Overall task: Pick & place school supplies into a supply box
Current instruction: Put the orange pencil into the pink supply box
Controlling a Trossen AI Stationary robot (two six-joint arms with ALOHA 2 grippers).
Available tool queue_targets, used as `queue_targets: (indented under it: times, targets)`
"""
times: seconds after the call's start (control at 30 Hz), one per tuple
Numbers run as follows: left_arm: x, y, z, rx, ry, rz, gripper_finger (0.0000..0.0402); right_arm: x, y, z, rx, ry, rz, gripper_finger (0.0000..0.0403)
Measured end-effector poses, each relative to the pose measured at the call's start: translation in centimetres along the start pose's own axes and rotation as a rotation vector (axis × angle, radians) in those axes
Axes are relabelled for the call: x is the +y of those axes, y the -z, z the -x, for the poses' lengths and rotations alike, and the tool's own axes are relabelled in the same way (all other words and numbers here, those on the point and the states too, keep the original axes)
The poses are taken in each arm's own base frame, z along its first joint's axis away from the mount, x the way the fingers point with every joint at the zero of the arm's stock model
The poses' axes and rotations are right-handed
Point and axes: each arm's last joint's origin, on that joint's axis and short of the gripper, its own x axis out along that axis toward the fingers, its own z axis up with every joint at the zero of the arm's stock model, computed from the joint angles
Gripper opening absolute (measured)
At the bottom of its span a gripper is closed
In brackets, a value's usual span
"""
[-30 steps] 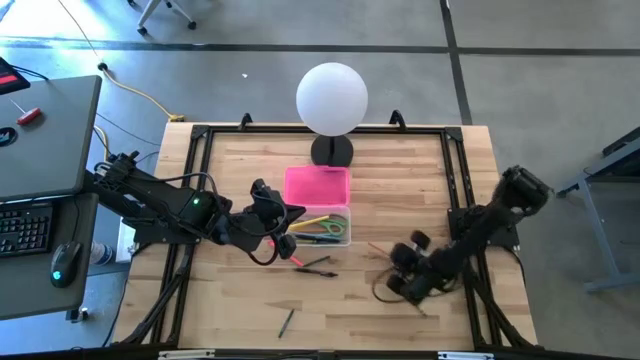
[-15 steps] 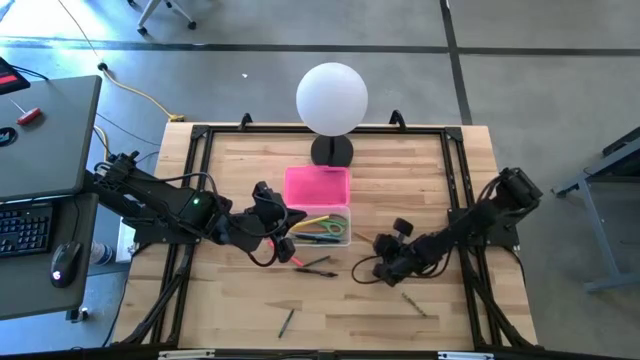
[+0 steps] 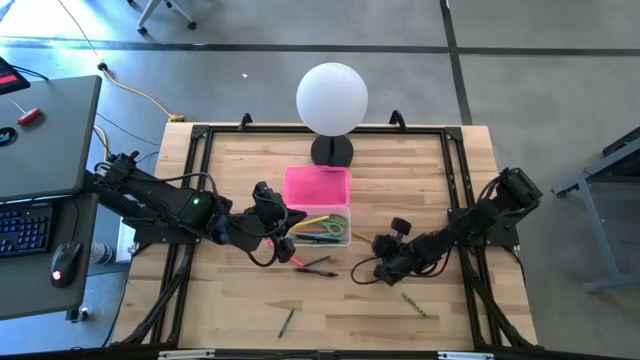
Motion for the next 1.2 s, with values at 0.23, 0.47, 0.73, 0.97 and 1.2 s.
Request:
queue_targets:
  times: [0.23,0.47,0.73,0.97,1.2]
  targets:
    - [0.0,0.0,0.0,-0.001,0.000,0.001,0.0046,-0.8,-0.8,2.0,-0.006,-0.061,-0.026,0.0002]
    - [0.0,0.0,0.0,-0.001,0.000,0.002,0.0046,-1.8,-2.4,4.9,-0.121,-0.139,-0.079,0.0001]
    - [0.0,-0.1,0.0,-0.019,-0.019,0.005,0.0046,-1.5,-7.1,5.2,-0.447,-0.277,-0.074,0.0001]
    - [-0.2,-0.4,0.0,-0.048,-0.009,0.003,0.0046,-2.3,-12.4,1.3,-0.458,-0.353,0.042,0.0001]
    - [-0.2,-0.5,0.0,-0.042,0.010,0.003,0.0046,-2.0,-16.9,-2.2,-0.352,-0.307,0.179,0.0001]
